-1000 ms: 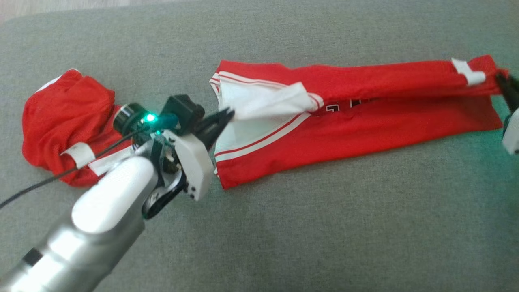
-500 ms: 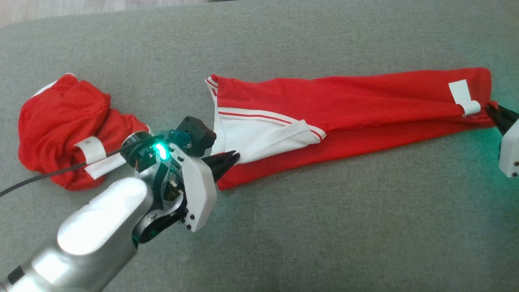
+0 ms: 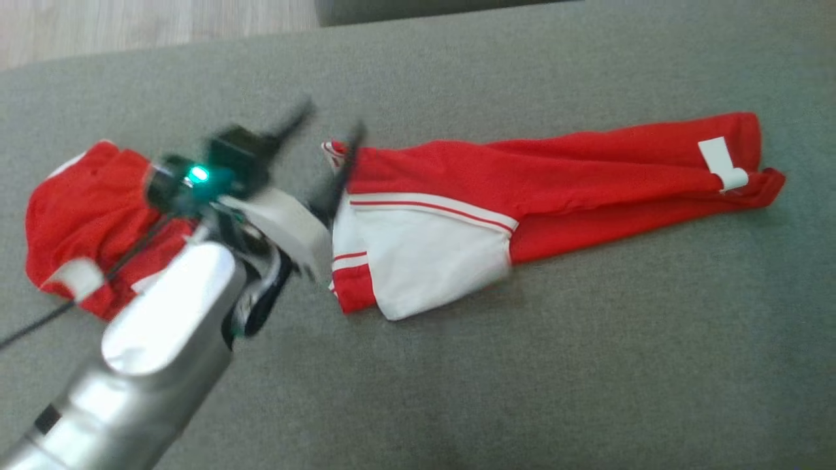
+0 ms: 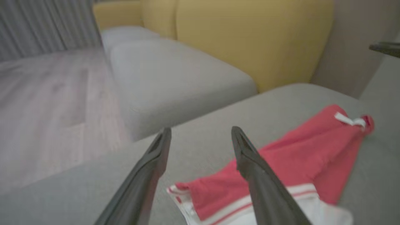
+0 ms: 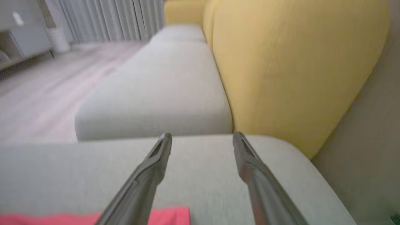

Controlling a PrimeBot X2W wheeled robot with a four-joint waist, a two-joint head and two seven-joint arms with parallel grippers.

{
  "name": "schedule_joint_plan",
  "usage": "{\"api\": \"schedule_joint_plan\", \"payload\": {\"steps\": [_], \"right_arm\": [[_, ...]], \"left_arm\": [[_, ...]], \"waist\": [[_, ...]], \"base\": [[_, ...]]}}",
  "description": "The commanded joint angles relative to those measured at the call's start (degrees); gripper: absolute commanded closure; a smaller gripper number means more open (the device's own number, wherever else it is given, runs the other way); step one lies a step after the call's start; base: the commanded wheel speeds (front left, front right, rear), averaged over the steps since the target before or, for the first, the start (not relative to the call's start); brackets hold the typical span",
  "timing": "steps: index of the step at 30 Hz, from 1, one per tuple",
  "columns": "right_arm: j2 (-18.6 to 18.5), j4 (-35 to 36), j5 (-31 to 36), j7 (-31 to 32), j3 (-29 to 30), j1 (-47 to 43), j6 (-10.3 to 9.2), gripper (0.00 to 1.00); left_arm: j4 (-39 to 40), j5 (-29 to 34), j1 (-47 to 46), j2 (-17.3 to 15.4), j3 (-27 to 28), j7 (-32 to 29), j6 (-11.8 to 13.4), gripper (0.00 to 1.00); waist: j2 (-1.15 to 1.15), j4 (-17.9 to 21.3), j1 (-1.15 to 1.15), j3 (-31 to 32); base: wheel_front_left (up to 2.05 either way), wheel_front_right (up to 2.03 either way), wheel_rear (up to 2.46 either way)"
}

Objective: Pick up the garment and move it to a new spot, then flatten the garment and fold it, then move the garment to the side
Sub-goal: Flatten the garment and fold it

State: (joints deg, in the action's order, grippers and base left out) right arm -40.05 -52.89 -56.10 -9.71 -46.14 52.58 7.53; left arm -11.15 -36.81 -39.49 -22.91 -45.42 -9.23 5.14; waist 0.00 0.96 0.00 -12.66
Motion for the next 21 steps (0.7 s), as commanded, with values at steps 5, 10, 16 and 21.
{"api": "schedule_joint_plan", "payload": {"steps": [5,10,16,21], "right_arm": [[4.5,4.0,1.7,-5.2,6.1,1.1,-0.04,0.0],[12.3,15.0,9.9,-5.3,23.9,-6.0,-0.04,0.0],[25.6,28.1,27.5,-5.3,39.3,-23.8,-0.04,0.0],[34.3,34.4,36.9,-5.3,45.1,-35.7,-0.04,0.0]], "left_arm": [[-2.7,1.5,-2.1,2.9,8.7,15.5,6.2,0.0],[-5.9,2.8,2.6,5.9,11.3,23.4,9.4,0.0],[-3.4,8.3,11.1,9.8,16.2,24.2,11.0,0.0],[-1.0,14.9,19.1,13.1,21.6,24.2,10.2,0.0]], "waist": [[0.0,0.3,0.0,3.1],[0.0,0.0,0.0,4.9],[0.0,-0.9,0.0,5.7],[0.0,-1.2,0.0,5.5]], "base": [[0.0,0.0,0.0],[0.0,0.0,0.0],[0.0,0.0,0.0],[0.0,0.0,0.0]]}}
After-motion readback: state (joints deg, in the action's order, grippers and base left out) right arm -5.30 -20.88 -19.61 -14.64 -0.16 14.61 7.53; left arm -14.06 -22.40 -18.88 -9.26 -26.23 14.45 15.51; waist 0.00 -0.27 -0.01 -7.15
